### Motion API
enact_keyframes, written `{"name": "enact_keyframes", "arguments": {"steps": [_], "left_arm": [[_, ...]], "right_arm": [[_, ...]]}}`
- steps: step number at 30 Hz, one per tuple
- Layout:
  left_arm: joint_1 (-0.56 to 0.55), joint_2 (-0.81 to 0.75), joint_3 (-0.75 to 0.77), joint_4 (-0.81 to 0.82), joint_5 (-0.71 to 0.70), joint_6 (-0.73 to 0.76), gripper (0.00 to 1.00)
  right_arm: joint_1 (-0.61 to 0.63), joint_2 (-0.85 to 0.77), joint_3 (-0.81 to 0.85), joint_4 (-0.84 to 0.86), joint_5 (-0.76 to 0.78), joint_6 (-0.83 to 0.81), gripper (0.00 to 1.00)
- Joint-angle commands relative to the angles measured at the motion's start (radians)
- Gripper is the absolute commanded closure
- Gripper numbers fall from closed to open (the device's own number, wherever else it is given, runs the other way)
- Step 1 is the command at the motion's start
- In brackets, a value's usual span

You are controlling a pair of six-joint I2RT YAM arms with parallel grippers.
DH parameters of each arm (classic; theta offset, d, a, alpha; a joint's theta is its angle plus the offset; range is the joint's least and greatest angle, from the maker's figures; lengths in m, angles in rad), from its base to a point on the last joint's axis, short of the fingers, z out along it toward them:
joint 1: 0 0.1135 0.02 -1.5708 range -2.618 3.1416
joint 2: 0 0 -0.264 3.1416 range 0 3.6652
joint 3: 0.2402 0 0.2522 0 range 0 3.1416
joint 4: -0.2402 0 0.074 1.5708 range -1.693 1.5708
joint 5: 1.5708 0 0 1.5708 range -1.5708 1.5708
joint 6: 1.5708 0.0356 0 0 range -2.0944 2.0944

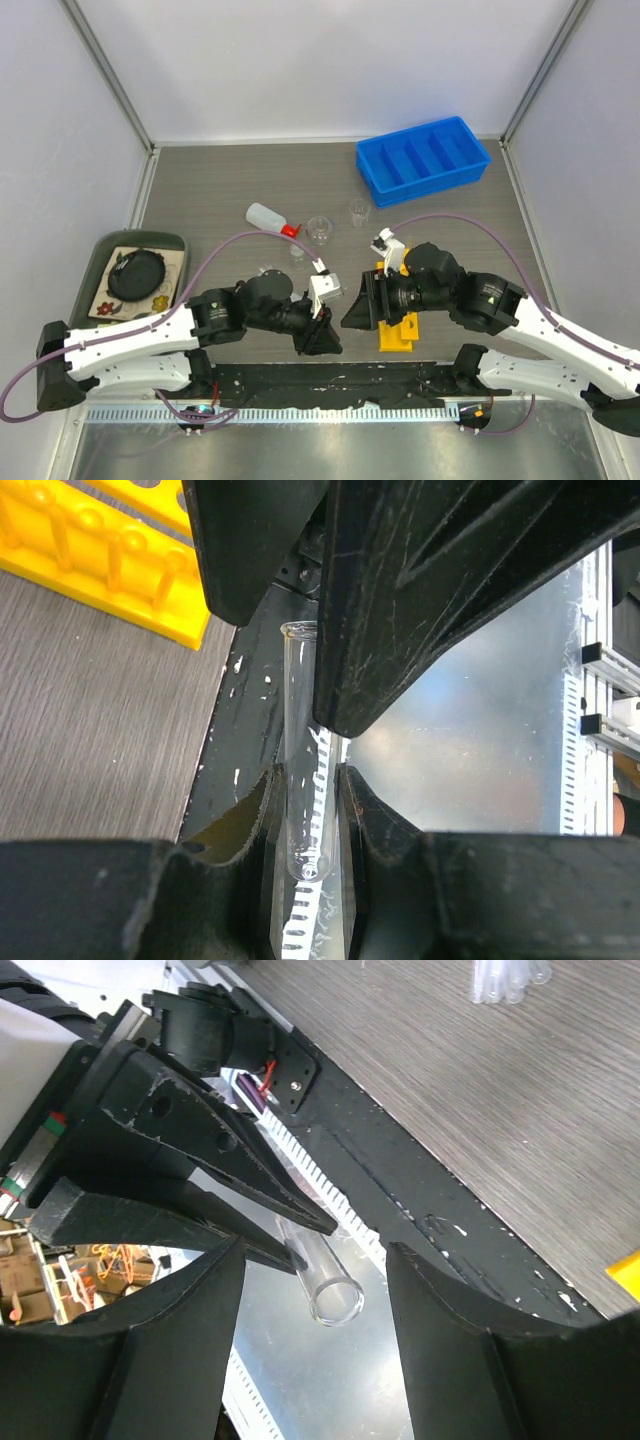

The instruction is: Organize the chemistry lab equipment

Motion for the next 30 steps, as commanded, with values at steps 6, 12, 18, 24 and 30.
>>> {"name": "enact_keyframes", "arguments": {"steps": [6, 12, 18, 24, 30], "left_arm": [[0.035, -0.056, -0.006, 0.093, 0.052, 0.015, 0.88], [0.066, -0.06, -0.013, 0.117, 0.073, 0.009, 0.88], [0.071, -0.05, -0.014, 0.125, 0.089, 0.004, 0.89], [0.071, -0.043, -0.017, 0.129, 0.099, -0.007, 0.89], [0.071, -0.045, -0.02, 0.128, 0.099, -0.014, 0.89]], "right_arm": [[0.012, -0.022, 0.016, 0.076, -0.051, 0.044, 0.37], [0.015, -0.038, 0.01, 0.07, -0.054, 0.052, 0.41], [0.017, -0.048, 0.011, 0.067, -0.052, 0.053, 0.51], [0.018, -0.041, 0.017, 0.074, -0.046, 0.047, 0.55], [0.018, -0.016, 0.03, 0.085, -0.048, 0.039, 0.57]]}}
